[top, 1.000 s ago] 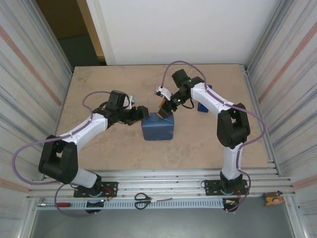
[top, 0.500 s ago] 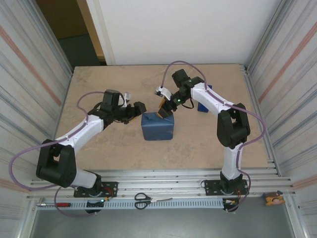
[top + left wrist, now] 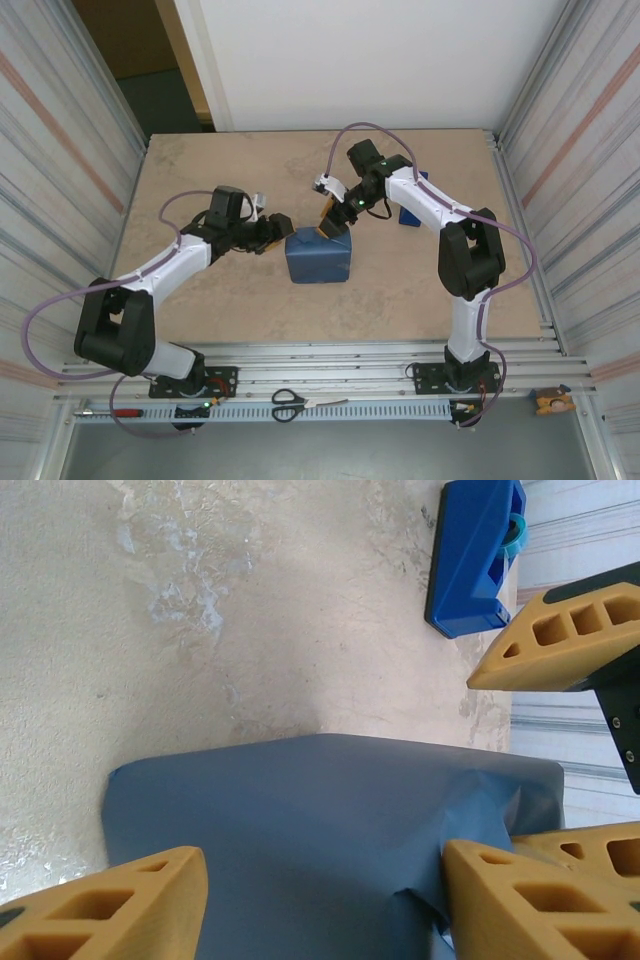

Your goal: Wrap the gift box in paper

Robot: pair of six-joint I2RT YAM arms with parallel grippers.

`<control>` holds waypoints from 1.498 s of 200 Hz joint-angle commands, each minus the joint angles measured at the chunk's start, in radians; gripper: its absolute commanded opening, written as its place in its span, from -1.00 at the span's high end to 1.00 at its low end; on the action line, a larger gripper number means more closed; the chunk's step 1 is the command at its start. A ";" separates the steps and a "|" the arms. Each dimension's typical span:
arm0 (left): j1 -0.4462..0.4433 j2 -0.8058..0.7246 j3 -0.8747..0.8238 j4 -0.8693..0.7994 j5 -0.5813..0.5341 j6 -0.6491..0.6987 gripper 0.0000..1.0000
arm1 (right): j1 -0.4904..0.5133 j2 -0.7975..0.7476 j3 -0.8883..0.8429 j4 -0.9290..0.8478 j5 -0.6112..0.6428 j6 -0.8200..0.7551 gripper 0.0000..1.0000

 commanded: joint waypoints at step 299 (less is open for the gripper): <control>-0.116 0.031 0.046 -0.108 -0.052 0.099 -0.42 | -0.069 -0.263 -0.130 -0.012 0.329 0.857 -0.88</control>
